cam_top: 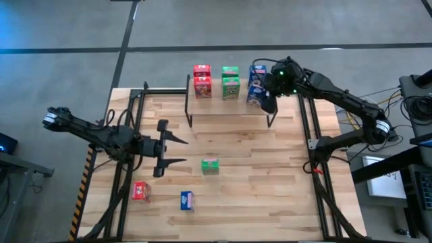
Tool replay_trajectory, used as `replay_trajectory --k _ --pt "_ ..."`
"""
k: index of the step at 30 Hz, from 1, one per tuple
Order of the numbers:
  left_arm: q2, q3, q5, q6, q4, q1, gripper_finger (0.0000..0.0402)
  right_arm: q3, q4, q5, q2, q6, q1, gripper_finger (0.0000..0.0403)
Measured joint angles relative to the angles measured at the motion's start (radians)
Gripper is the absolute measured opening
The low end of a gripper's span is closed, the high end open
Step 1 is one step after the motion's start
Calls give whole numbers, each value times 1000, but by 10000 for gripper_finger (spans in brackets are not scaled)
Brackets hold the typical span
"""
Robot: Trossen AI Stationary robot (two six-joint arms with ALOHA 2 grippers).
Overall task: Stack cereal on shelf
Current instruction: Put the right blue cereal box on the shelf
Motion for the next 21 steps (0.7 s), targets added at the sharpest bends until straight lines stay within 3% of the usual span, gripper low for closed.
replay_trajectory --k 4,9,13,21 --pt "0 0 -26 56 0 0 235 50 -12 0 -2 50 1 246" --pt "0 0 -161 118 0 0 235 121 -37 -8 -3 119 15 245" --pt "0 0 -258 152 -1 0 235 160 -44 -12 -10 168 64 231" --pt "0 0 -268 195 -45 0 235 133 -87 -5 -43 254 224 175"
